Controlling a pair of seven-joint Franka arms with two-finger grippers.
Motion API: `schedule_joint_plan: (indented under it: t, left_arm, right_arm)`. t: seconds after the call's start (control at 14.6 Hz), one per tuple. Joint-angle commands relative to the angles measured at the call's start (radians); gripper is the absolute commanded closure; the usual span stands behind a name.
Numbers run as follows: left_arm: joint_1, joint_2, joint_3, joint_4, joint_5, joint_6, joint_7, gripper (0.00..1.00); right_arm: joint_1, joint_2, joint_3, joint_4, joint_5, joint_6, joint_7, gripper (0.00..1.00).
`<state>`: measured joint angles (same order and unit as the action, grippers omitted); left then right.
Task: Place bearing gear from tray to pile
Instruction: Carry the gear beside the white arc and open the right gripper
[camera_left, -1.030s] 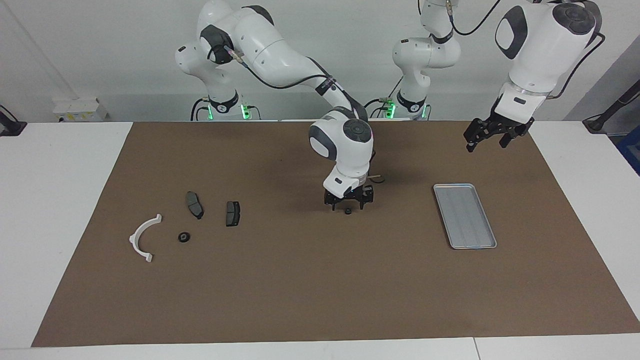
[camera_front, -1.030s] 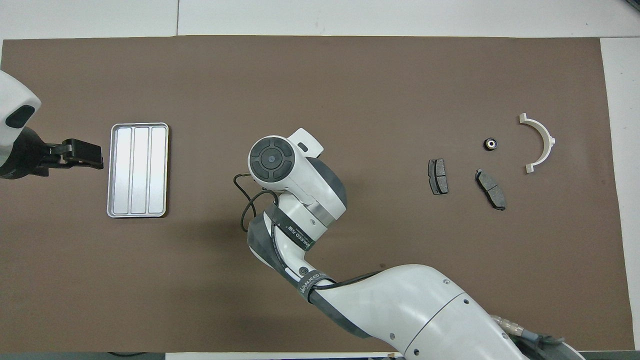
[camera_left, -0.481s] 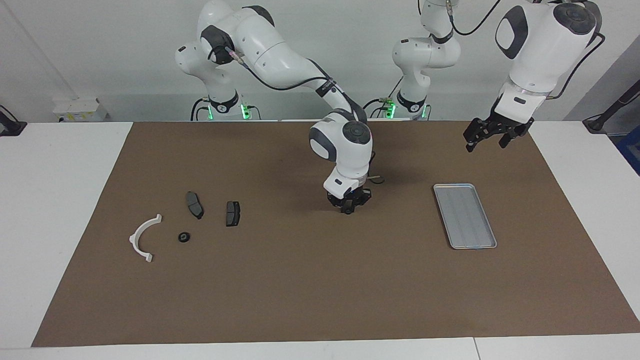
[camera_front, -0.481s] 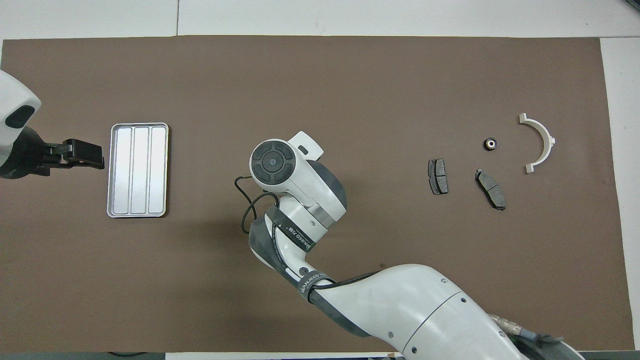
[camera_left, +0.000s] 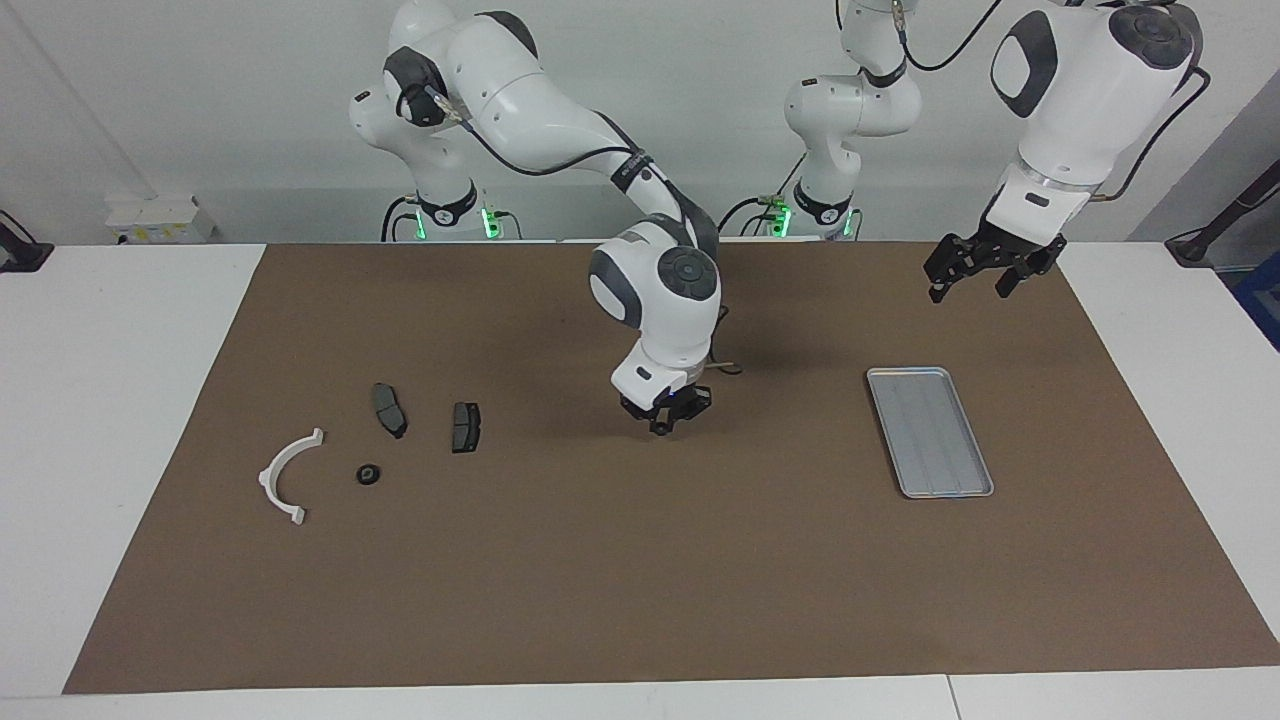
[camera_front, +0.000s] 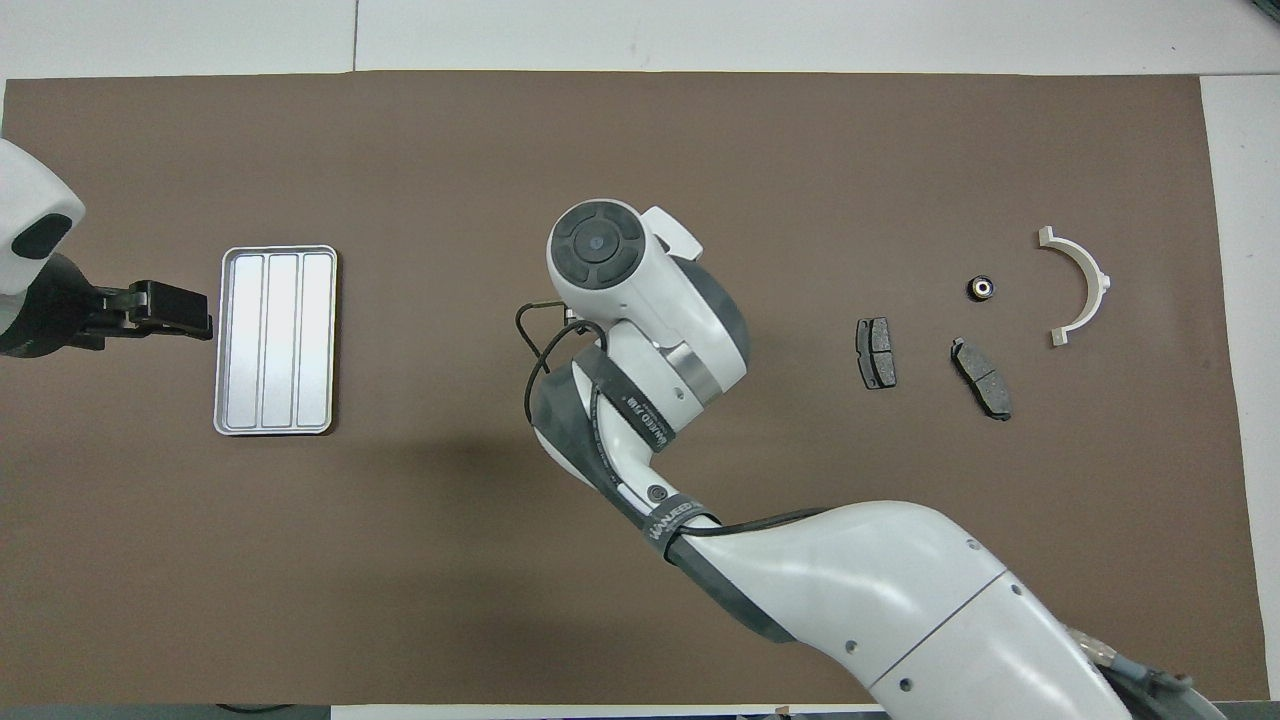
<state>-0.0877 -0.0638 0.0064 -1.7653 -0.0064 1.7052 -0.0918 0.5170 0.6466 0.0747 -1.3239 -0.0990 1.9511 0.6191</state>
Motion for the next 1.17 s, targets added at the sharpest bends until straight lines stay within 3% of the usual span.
schedule_joint_plan:
  t: [0.0,0.27,0.41,0.82,1.1]
  left_arm:
    - [-0.006,0.004,0.003,0.014,-0.015,-0.009,0.015,0.0]
    - [0.002,0.004,0.004,0.014,-0.014,-0.01,0.015,0.0]
    - [0.0,0.004,0.003,0.014,-0.015,-0.01,0.015,0.0]
    - [-0.001,0.004,0.003,0.014,-0.014,-0.01,0.015,0.0]
    - [0.0,0.004,0.003,0.014,-0.015,-0.01,0.015,0.0]
  right_arm:
    - [-0.113,-0.06,0.016,0.014,0.01,-0.043,-0.152,1.0]
    - [-0.343,-0.128,0.016,-0.075,0.012,-0.074,-0.541,1.0]
    - [-0.415,-0.137,0.016,-0.113,0.012,-0.072,-0.645,1.0]
    - [-0.491,-0.258,0.016,-0.47,0.012,0.21,-0.726,1.0]
    - [-0.529,-0.265,0.016,-0.549,0.012,0.29,-0.783,1.0]
